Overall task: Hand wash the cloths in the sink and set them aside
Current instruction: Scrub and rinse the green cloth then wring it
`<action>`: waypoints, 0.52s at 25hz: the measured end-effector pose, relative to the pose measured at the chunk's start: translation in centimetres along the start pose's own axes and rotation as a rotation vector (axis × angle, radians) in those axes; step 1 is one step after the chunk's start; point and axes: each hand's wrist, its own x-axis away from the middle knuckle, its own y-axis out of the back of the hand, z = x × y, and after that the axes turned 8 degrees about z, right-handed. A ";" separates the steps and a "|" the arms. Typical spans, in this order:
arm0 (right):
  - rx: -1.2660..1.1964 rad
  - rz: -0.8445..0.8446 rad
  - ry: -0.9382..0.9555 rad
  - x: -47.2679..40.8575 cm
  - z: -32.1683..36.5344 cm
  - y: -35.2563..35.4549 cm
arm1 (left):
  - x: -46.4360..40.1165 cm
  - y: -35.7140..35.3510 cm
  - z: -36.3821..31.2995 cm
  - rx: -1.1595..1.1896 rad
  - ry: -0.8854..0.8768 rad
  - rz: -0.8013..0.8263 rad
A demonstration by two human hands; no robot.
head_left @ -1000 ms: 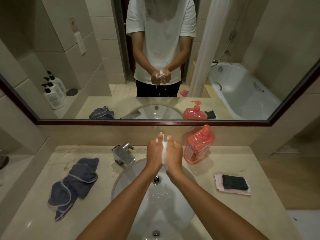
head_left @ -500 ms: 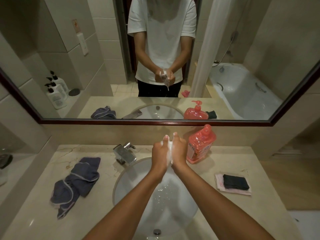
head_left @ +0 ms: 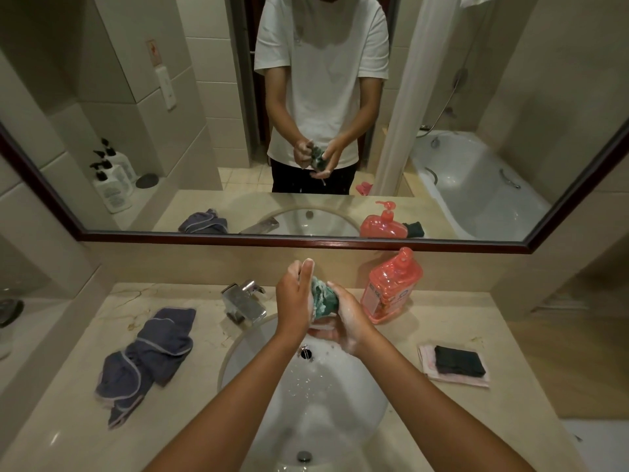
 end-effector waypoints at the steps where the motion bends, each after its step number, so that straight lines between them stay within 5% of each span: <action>1: -0.048 0.036 -0.018 0.2 0.0 0.1 | -0.1 0.0 0.1 -0.010 -0.011 0.010; 6: 0.036 -0.199 0.400 0.1 0.7 0.3 | 0.3 -0.4 1.2 0.036 0.178 0.029; 13: -0.063 -0.125 0.604 0.4 0.9 0.4 | 0.2 -0.8 -0.4 0.174 0.248 0.141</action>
